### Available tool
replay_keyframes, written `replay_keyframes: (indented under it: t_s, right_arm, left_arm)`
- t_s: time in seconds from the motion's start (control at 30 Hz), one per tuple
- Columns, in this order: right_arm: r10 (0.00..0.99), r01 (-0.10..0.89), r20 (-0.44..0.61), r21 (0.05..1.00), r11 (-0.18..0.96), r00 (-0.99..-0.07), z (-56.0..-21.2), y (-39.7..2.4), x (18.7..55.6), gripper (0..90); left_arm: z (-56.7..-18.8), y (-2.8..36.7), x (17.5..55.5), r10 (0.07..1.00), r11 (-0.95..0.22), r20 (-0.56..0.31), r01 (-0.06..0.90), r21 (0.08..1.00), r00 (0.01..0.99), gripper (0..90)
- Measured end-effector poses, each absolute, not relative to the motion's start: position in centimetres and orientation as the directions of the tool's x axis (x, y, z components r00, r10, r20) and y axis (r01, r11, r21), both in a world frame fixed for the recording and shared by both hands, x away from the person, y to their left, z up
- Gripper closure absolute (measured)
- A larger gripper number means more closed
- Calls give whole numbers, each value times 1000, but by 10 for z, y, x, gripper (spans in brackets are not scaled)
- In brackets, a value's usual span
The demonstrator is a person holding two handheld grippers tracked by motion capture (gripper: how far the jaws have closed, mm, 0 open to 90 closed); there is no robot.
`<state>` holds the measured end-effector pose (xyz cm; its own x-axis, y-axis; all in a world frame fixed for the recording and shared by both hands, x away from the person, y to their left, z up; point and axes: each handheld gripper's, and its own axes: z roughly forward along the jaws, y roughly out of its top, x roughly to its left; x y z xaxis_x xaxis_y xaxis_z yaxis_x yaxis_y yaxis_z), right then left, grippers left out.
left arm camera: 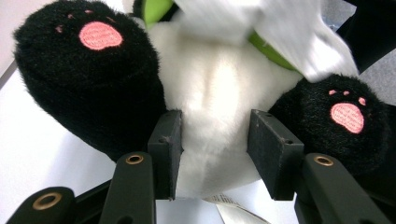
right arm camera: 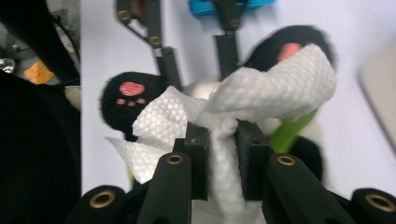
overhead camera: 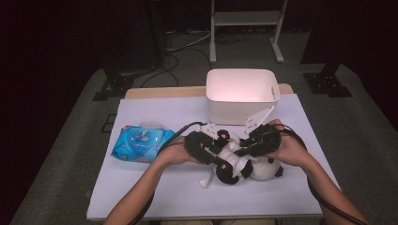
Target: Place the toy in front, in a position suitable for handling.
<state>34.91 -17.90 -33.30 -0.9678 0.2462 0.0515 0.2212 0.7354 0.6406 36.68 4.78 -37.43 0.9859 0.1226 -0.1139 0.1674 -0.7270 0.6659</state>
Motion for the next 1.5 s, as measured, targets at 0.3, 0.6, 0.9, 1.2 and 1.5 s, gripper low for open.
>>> replay_keyframes:
  t_s: [0.3,0.6,0.9,1.2,1.5]
  right_arm:
    - [300,246,20,626,740,-954,-333,-192,356,767]
    - [298,262,52,632,730,-953,-343,-198,350,772]
    - [291,261,57,624,736,-955,-341,-195,348,771]
    - [252,217,31,615,758,-967,-335,-172,359,770]
    - [265,225,14,576,786,-964,-331,-166,377,770]
  left_arm:
    - [-373,48,368,126,-731,-115,170,661,985,544]
    - [-363,50,369,126,-714,-106,165,681,986,536]
    - [-370,41,365,106,-730,-120,159,665,987,546]
    - [-371,40,364,104,-729,-117,156,666,988,546]
    - [-372,42,364,104,-727,-115,154,670,988,547]
